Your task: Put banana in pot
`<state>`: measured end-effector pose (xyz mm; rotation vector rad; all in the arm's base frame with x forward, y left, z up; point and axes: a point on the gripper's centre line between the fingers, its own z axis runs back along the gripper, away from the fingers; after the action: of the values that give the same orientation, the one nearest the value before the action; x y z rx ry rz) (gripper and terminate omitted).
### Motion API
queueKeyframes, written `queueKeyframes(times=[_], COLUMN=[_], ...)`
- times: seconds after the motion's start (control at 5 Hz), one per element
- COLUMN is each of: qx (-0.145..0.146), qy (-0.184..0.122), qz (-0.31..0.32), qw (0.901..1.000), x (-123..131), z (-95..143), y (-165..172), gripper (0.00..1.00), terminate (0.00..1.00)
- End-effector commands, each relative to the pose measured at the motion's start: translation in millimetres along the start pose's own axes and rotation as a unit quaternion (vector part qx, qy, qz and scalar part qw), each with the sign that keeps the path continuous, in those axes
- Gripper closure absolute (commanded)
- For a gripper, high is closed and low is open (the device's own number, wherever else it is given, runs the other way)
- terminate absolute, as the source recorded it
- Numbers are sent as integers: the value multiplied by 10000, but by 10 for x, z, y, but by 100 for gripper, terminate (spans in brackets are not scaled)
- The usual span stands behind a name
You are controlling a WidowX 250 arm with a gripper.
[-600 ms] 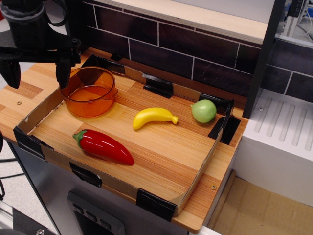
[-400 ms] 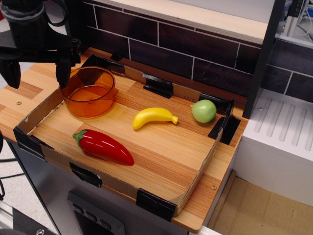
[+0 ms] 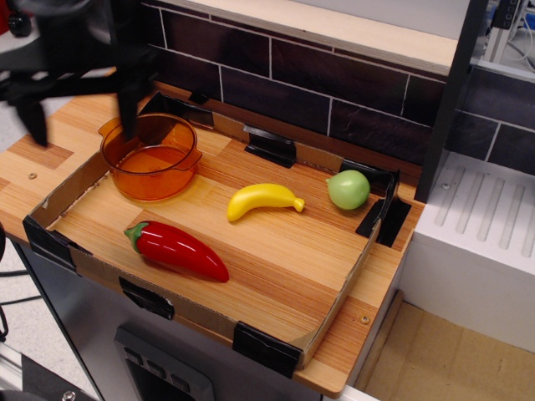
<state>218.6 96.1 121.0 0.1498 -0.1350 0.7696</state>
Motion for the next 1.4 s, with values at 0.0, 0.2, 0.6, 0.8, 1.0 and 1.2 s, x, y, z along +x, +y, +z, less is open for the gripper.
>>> queueKeyframes(times=[0.0, 0.2, 0.6, 0.8, 1.0, 1.2], qx=[-532, -629, -528, -301, -166, 9], qy=[240, 382, 693, 881, 726, 590], qz=[1886, 3122, 5215, 5381, 5376, 5382], qw=[9803, 9472, 8488, 8377, 8399, 8408], x=[5, 19, 97, 90, 64, 58], z=[415, 368, 71, -210, -475, -663], y=[-514, -720, -968, -1102, -1157, -1190], gripper=[0, 0, 0, 0, 0, 0], terminate=[0, 0, 0, 0, 0, 0])
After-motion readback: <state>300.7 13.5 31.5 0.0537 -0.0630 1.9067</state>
